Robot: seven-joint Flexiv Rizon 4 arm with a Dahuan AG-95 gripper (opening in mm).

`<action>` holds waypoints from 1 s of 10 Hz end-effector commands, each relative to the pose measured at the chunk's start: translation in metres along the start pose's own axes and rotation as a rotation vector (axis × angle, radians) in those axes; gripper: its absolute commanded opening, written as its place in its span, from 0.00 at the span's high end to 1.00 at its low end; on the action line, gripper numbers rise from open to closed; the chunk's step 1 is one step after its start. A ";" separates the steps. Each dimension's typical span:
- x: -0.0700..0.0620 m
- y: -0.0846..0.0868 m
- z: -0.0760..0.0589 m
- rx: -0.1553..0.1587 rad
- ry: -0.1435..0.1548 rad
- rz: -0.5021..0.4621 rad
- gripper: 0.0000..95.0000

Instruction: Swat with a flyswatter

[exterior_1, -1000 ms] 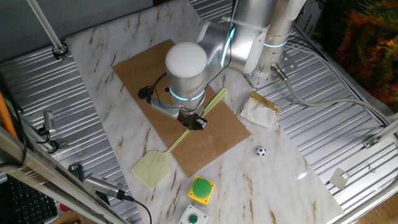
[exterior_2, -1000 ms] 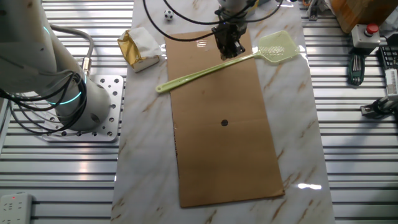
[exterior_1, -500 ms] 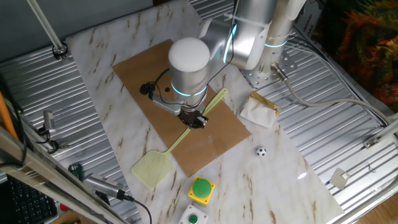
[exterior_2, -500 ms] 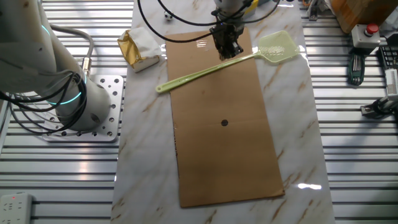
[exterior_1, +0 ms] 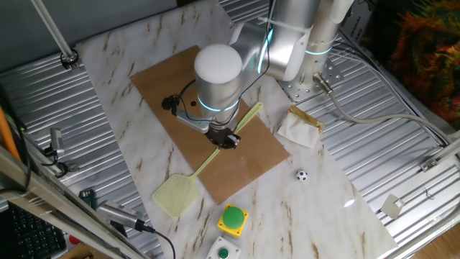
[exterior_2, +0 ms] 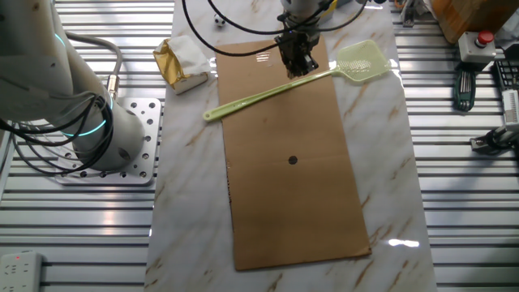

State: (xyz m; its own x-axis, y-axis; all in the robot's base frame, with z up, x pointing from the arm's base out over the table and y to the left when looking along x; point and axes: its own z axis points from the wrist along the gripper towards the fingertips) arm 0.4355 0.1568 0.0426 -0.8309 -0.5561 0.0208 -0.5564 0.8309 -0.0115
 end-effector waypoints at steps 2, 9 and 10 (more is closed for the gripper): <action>-0.002 0.000 0.003 0.002 -0.004 -0.014 1.00; -0.002 -0.002 0.008 0.019 -0.022 -0.047 0.60; -0.002 -0.002 0.008 0.019 -0.021 -0.047 0.60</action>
State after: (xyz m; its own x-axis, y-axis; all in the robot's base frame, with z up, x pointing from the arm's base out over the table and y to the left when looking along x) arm 0.4388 0.1567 0.0330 -0.8038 -0.5949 0.0014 -0.5947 0.8034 -0.0303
